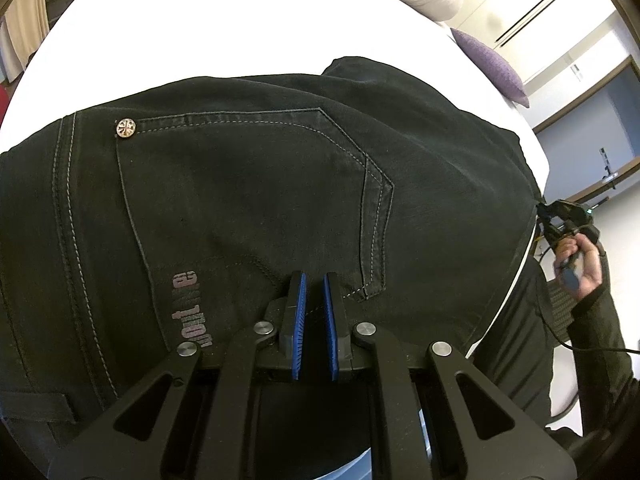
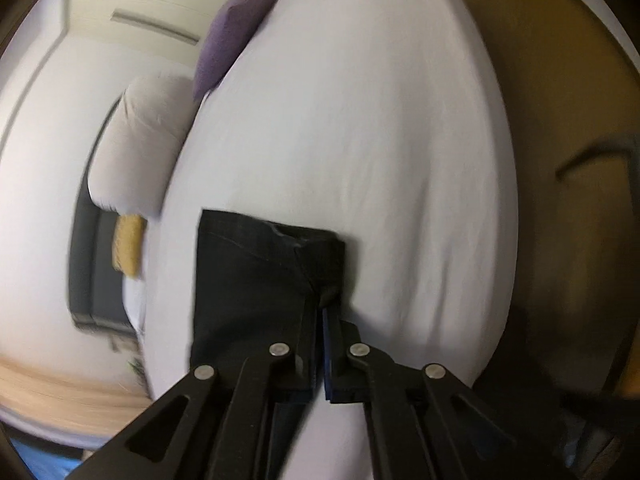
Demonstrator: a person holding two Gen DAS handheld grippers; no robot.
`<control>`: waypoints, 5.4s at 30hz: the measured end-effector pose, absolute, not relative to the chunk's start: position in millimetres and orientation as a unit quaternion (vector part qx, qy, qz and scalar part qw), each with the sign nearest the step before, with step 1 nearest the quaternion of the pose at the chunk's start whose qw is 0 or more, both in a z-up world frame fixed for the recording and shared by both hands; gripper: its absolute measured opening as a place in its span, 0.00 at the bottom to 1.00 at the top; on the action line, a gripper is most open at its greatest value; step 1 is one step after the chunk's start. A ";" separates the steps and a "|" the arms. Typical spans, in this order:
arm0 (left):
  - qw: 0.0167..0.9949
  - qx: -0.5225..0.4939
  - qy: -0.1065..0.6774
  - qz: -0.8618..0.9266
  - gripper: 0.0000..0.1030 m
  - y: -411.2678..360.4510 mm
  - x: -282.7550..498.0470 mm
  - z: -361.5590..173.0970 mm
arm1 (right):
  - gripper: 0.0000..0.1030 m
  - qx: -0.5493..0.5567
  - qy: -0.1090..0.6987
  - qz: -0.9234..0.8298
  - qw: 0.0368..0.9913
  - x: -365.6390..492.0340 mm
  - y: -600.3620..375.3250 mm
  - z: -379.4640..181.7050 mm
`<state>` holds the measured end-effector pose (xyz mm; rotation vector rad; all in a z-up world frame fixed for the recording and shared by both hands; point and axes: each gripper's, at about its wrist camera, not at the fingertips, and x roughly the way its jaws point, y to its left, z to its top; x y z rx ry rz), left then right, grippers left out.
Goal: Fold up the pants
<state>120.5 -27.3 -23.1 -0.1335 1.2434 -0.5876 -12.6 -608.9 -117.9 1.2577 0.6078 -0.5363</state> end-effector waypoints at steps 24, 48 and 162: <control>0.785 -0.085 0.554 -0.265 0.09 -12.0 101.2 -21.2 | 0.25 0.331 0.554 0.174 0.744 233.6 -232.2 -81.1; 0.800 -0.114 0.526 -0.264 0.09 13.6 65.1 -31.9 | 0.02 0.480 0.489 0.141 0.714 253.4 -269.6 -124.0; 0.834 -0.065 0.526 -0.153 0.09 40.4 86.0 -25.0 | 0.12 0.679 0.178 -0.111 0.703 -6.1 -617.3 -101.6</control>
